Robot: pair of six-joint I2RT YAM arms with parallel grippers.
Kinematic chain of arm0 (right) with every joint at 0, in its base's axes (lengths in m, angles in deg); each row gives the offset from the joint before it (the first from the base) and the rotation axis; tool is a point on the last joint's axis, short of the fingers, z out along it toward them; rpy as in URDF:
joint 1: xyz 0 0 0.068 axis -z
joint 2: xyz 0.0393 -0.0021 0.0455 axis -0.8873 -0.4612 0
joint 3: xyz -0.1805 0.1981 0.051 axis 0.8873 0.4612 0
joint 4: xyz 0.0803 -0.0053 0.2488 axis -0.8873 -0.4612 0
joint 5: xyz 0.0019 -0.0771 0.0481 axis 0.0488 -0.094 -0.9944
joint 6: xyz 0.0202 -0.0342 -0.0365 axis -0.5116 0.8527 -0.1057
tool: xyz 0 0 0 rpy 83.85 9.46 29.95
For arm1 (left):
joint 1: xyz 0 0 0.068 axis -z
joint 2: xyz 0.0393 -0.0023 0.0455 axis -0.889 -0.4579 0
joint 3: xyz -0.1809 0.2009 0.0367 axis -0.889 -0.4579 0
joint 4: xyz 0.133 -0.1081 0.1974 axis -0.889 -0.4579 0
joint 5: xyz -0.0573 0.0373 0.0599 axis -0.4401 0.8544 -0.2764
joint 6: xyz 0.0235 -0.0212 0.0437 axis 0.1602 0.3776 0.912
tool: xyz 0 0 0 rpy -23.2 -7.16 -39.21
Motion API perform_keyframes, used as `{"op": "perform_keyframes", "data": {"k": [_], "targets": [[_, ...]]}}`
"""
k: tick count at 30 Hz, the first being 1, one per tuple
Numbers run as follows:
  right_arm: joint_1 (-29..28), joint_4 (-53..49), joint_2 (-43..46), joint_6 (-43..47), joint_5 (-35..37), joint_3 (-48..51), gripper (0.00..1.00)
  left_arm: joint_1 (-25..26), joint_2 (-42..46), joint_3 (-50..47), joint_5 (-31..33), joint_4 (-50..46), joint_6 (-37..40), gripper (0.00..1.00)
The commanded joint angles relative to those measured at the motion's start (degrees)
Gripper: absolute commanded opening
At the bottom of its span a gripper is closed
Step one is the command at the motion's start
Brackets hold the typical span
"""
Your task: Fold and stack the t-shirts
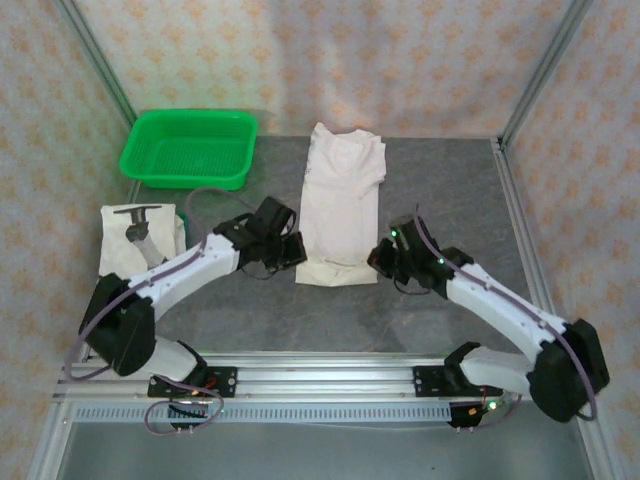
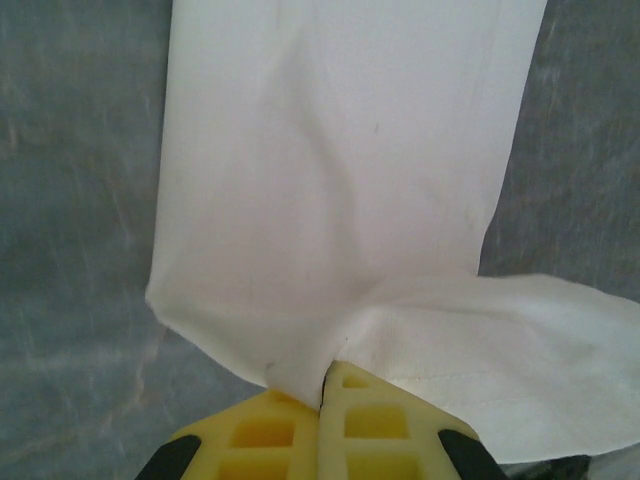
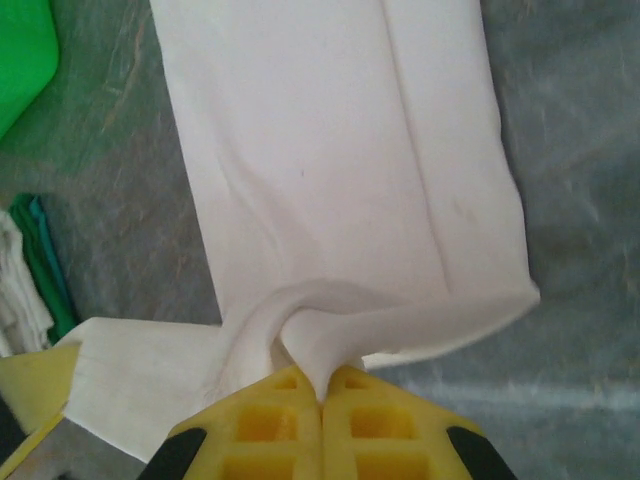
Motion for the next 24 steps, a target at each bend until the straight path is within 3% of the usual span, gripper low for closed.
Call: {"op": "perform_keyframes", "data": {"k": [1,10,24], "targets": [[3.0,3.4,-6.5,8.2,-0.8,-6.6,0.0,-2.5,-4.4,6.4,-0.5,-1.8,6.2,0.0],[9.3,6.3,-22.0,14.5,-3.1,-19.3,0.0,-8.0,-18.9,21.4,-3.2,-3.6,11.3,0.0],[13.5,9.2,-39.6,15.2,-5.1,-29.6,0.0,-11.6,-33.9,32.4,-3.0,-4.8,12.9,0.0]]}}
